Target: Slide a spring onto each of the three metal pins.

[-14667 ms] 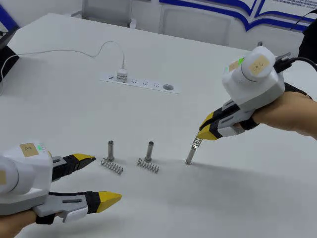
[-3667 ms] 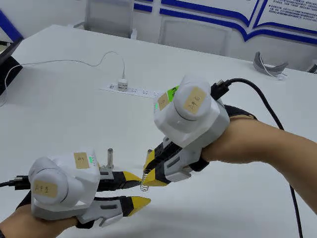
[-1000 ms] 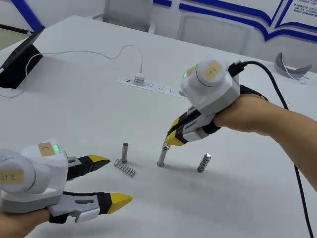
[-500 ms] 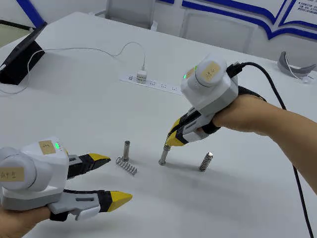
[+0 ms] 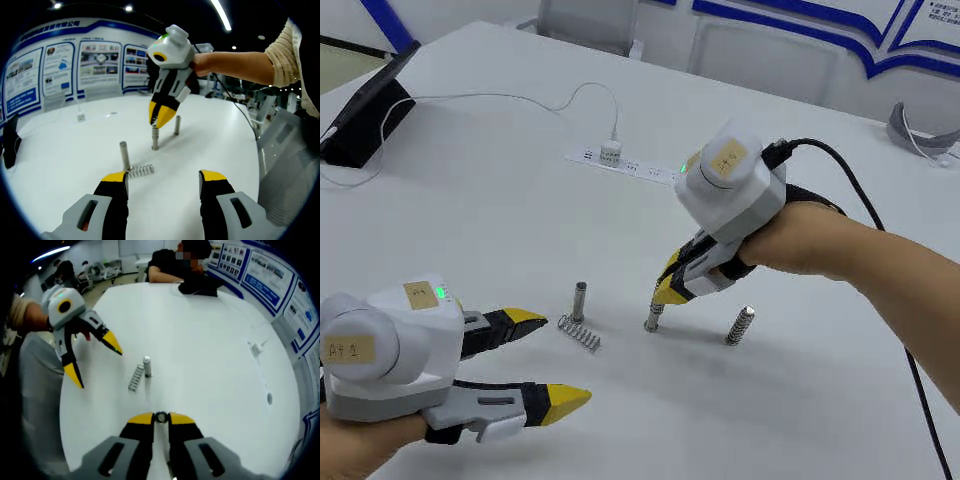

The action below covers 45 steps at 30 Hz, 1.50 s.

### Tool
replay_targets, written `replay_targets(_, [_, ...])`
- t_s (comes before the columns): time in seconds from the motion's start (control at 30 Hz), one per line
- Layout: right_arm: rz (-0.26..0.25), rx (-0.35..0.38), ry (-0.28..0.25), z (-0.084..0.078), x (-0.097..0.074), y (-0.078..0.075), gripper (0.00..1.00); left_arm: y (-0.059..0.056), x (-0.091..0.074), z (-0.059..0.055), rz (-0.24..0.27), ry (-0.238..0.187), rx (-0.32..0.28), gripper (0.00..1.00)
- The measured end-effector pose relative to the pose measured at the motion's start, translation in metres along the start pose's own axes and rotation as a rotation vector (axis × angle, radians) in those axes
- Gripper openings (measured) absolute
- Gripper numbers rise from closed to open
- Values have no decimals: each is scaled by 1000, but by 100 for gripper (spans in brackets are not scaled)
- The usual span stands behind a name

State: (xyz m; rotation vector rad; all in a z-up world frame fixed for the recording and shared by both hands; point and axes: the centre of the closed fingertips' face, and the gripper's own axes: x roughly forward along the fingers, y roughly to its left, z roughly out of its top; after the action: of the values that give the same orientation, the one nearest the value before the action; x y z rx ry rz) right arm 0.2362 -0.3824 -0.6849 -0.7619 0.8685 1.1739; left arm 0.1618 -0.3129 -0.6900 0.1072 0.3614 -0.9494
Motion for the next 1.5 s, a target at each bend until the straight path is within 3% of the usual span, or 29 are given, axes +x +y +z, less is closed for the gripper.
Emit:
replay_targets(0.87, [12, 31, 48, -15, 24, -5, 12, 0, 1, -3, -2, 5, -6, 57])
replay_targets(1.5, [-2, 41, 16, -12, 20, -5, 19, 2, 1, -4, -5, 9, 1, 57])
